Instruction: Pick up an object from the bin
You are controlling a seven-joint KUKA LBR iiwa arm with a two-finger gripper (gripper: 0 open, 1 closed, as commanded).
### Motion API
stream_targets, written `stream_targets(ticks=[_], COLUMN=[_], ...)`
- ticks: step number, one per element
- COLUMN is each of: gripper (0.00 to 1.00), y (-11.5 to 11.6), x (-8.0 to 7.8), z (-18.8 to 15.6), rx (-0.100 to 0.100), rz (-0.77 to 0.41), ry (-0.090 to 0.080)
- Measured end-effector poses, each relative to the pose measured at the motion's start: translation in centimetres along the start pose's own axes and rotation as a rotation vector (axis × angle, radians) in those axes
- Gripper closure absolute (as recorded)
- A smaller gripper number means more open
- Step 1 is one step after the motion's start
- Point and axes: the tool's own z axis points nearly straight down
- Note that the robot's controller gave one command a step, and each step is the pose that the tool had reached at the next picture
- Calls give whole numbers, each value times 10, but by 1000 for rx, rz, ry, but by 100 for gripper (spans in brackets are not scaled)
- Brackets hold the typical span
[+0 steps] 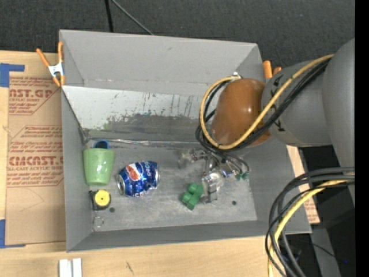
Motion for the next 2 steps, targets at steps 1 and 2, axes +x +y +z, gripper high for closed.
stream_targets(ticks=[1, 2], gripper=[100, 100], y=[-2, 14], x=[0, 39], z=[-2, -56], rx=[3, 3], rz=[3, -9], ry=[-1, 1])
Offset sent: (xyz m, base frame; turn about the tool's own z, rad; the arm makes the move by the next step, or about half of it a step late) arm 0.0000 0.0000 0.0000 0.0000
